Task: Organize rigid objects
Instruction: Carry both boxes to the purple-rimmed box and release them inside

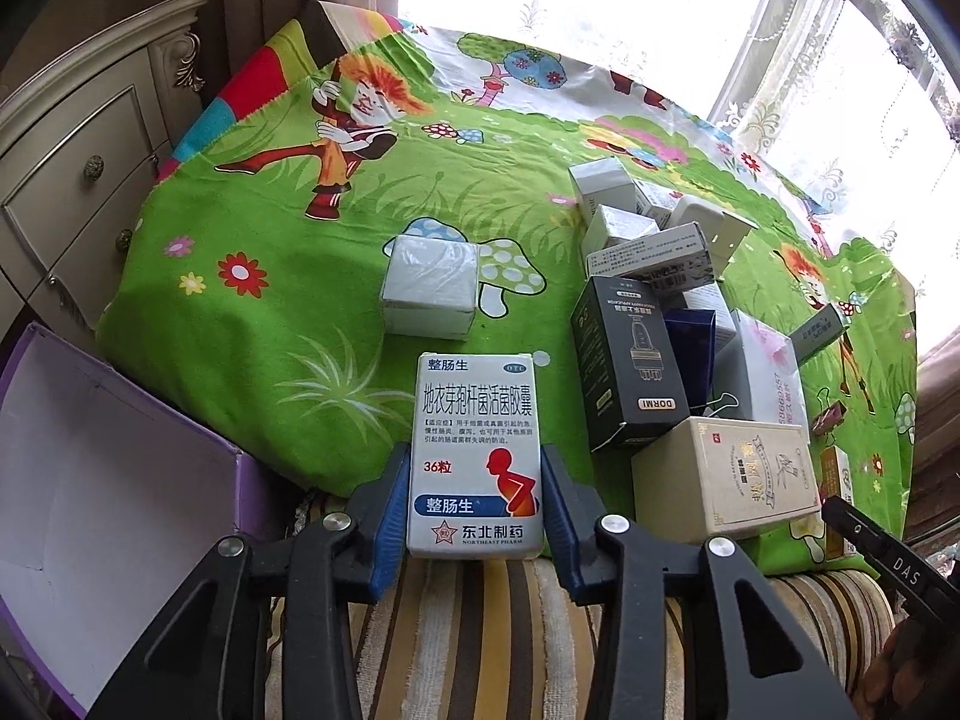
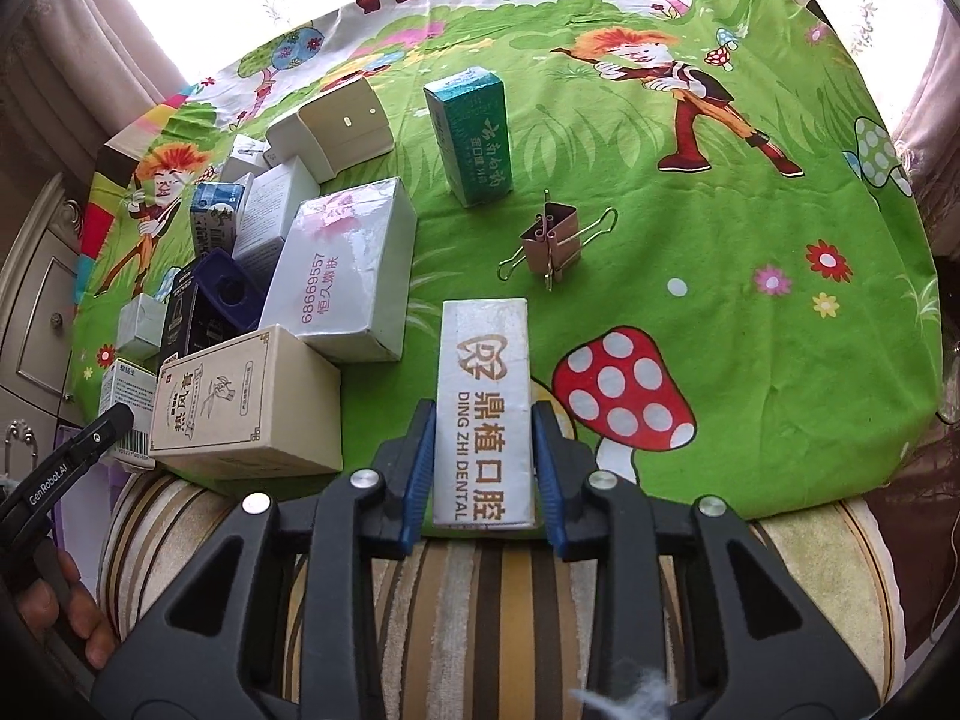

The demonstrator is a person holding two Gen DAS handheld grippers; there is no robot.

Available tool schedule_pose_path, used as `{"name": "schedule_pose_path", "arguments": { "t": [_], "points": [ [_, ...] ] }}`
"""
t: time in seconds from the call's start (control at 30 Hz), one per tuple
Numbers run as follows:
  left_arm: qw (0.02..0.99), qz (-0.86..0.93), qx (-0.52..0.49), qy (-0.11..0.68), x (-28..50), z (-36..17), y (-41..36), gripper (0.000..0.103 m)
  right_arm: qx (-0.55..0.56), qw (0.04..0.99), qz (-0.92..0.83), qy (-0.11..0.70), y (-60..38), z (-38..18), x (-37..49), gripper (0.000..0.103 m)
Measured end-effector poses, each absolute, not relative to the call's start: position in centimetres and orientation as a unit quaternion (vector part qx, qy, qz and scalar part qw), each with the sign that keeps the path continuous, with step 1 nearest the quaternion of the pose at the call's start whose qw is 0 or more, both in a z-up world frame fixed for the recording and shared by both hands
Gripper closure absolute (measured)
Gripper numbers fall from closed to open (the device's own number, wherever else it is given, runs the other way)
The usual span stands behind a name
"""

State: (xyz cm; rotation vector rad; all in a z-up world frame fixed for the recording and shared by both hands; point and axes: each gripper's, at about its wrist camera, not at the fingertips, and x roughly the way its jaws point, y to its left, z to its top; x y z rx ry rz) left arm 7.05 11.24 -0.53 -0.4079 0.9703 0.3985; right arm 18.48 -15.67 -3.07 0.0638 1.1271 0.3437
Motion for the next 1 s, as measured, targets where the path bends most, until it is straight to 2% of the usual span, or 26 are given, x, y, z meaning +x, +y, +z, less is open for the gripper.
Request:
{"name": "schedule_pose_path", "arguments": {
  "t": [0.5, 1.0],
  "points": [
    [0.847, 0.216, -0.227, 0.429, 0.9, 1.4, 12.8, 0.062, 0.005, 0.849, 0.222, 0.479, -13.5, 1.4, 13.8, 0.067],
    [0.814, 0.311, -0.283, 0.4, -6.8, 1.2, 20.0, 0.062, -0.084, 0.776, 0.42, 0.463, 1.0, 3.3, 6.3, 0.067]
  ]
}}
